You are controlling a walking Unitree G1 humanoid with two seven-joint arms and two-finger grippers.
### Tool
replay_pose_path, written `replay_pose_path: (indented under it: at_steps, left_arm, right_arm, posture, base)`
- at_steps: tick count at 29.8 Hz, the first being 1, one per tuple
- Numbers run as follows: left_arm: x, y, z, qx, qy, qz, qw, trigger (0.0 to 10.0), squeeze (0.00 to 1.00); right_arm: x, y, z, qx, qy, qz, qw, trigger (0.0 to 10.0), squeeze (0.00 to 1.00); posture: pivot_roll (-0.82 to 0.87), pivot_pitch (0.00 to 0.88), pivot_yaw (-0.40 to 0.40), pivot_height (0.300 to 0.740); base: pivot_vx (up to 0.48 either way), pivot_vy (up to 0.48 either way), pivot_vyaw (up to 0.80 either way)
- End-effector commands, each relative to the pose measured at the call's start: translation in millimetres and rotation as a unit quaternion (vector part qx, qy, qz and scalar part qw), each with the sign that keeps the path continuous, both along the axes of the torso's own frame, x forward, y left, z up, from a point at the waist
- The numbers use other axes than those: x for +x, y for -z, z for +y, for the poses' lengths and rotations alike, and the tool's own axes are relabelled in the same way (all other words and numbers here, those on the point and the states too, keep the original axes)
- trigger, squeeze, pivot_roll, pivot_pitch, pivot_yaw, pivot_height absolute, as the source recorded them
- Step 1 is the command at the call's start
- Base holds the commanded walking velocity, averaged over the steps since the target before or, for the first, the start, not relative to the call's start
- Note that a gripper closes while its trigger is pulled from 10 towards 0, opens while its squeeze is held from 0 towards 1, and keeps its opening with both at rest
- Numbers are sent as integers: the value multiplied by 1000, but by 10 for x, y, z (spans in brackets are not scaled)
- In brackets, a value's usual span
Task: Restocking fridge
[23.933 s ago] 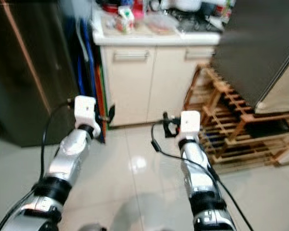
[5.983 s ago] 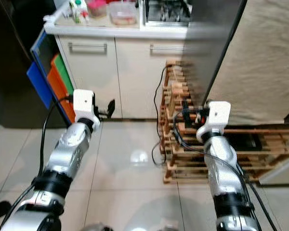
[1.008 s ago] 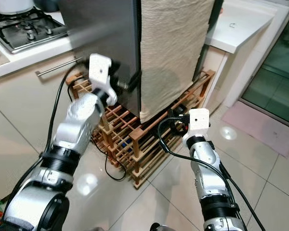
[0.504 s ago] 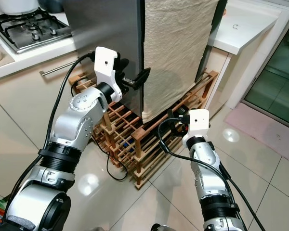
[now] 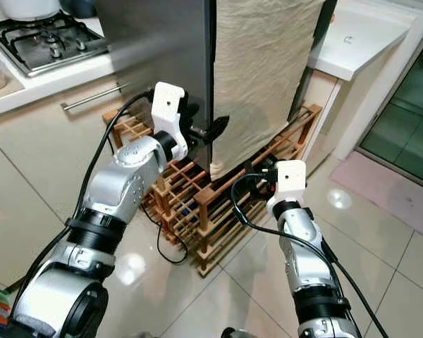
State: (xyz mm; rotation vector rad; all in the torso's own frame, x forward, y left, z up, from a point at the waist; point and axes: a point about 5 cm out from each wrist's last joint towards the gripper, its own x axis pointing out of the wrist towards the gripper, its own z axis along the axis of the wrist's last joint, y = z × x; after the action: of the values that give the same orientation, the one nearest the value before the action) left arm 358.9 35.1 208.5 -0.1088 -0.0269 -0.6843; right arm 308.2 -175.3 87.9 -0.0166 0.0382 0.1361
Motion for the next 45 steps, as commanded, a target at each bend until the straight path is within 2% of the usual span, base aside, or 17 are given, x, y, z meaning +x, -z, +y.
replay_pose_path:
  at_steps: [1, 11, 19, 27, 37, 45]
  left_arm:
    - [9, -29, -55, 1, 11, -7, 1000, 10000, 0]
    - [44, -86, -176, 7, 28, -27, 999, 10000, 0]
    - [125, -103, -182, 20, 24, -35, 999, 10000, 0]
    - [226, -169, -194, 38, 19, -53, 998, 10000, 0]
    - [307, -240, -167, 39, 9, -62, 997, 10000, 0]
    - [352, -245, -153, 42, -4, -59, 997, 10000, 0]
  right_arm:
    - [1, -13, -44, 2, 9, -4, 1000, 10000, 0]
    - [4, -13, -17, 3, 9, -5, 1000, 10000, 0]
    - [-39, 1, -18, 5, 8, -5, 1000, 10000, 0]
    - [-249, 64, -112, -1, -10, 8, 1000, 10000, 0]
    - [-400, 61, -154, -7, -24, 15, 1000, 10000, 0]
    - [-402, 57, -74, 0, -25, 20, 1000, 10000, 0]
  posture:
    - [-84, 11, 15, 740]
    - [-86, 12, 22, 740]
    - [-97, 10, 32, 740]
    - [-121, 15, 37, 740]
    - [-133, 28, 38, 740]
    - [-130, 34, 43, 740]
  base:
    - [0, 0, 0]
    - [0, 0, 0]
    - [0, 0, 0]
    - [0, 0, 0]
    - [0, 0, 0]
    - [0, 0, 0]
